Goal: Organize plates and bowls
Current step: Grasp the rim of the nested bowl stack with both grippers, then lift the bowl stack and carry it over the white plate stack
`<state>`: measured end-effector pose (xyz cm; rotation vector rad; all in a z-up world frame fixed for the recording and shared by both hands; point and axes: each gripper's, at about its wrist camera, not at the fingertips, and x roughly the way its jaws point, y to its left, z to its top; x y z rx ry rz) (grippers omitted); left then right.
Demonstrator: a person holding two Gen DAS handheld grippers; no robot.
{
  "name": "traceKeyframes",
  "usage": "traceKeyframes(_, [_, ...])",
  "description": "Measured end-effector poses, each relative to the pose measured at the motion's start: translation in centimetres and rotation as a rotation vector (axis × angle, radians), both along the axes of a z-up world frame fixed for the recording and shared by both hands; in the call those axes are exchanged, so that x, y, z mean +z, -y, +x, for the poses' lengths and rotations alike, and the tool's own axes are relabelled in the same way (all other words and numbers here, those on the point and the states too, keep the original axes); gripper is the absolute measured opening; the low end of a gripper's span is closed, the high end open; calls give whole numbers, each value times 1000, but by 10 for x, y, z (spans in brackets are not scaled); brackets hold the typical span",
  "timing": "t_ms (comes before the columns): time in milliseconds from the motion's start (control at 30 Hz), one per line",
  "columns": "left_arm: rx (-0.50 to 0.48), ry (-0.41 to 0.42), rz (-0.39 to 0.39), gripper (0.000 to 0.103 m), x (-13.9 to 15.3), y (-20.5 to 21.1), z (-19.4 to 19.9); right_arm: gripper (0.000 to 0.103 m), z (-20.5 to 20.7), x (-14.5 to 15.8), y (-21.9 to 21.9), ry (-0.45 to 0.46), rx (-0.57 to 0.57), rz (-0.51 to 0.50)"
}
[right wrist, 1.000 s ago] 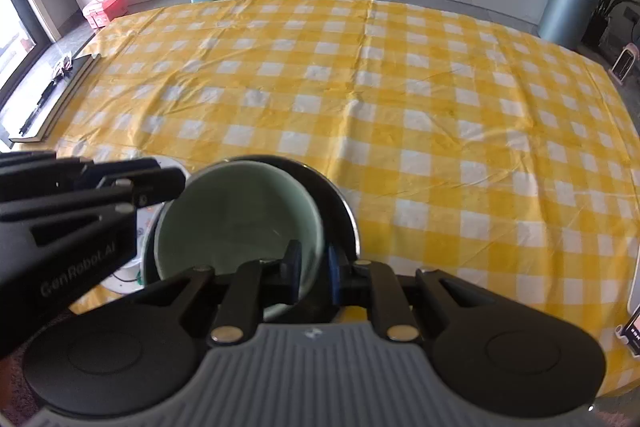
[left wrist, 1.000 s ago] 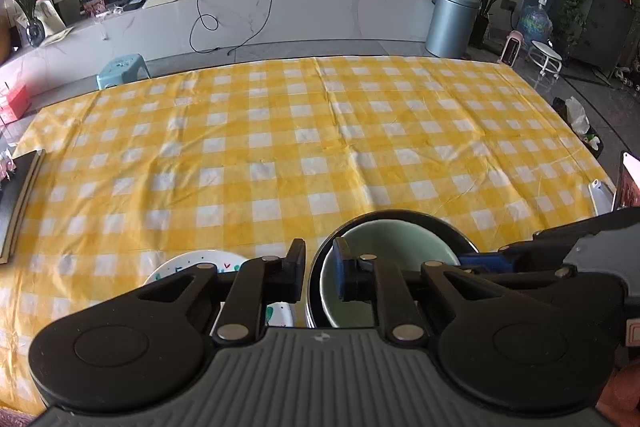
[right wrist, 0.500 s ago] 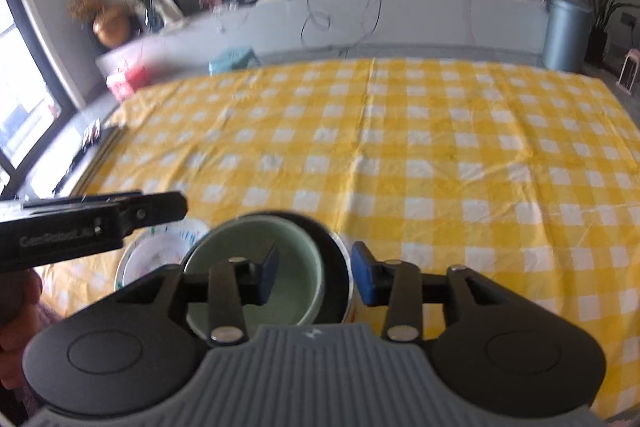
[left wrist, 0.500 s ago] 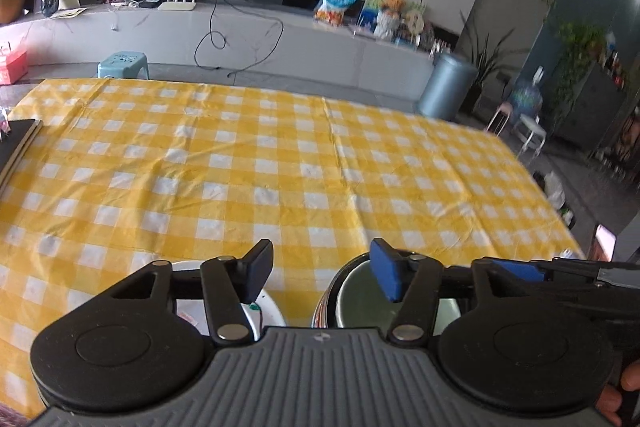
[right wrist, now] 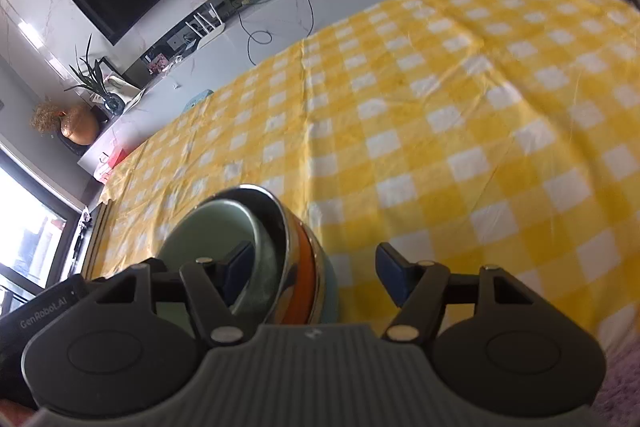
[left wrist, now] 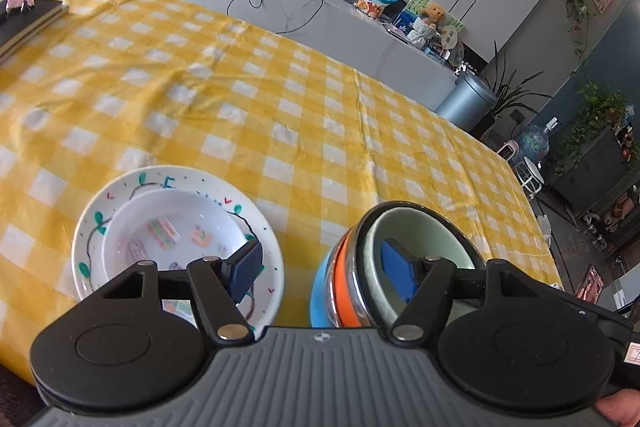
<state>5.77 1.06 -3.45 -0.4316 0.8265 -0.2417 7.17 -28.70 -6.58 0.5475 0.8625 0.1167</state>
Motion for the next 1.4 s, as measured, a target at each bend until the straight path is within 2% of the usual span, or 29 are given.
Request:
traceKeyframes(133, [-4,10,-38,81,-3,-1,-1,67,2,-11,1,-38,8,97])
traceKeyframes(200, [-2,7,-60,81,-5,-3,-1,72,0,-15,1,-50,5,126])
traceKeyframes(633, [-27,-77,-164,81,-27,-7,11,73,3,-23,-2,-86,47,140])
traceKeyframes(1033, [-60,-142,-196,80,-43,-4,23,71,8,-28,12,-120,8,220])
traceKeyframes(1167, [-85,-175,-203,78,-48,0,27,66,9,-30,12,-132,13,248])
traceKeyframes(1300, [-106,-197,-217,71,-52,3,30,61,11,-29,12,-139,25,254])
traceKeyframes(1333, [-112,-201,-217,65,-52,4,31,61,11,-29,11,-141,27,249])
traceKeyframes(1400, [-121,-203,-200,62,-53,7,30,60,11,-29,10,-146,30,248])
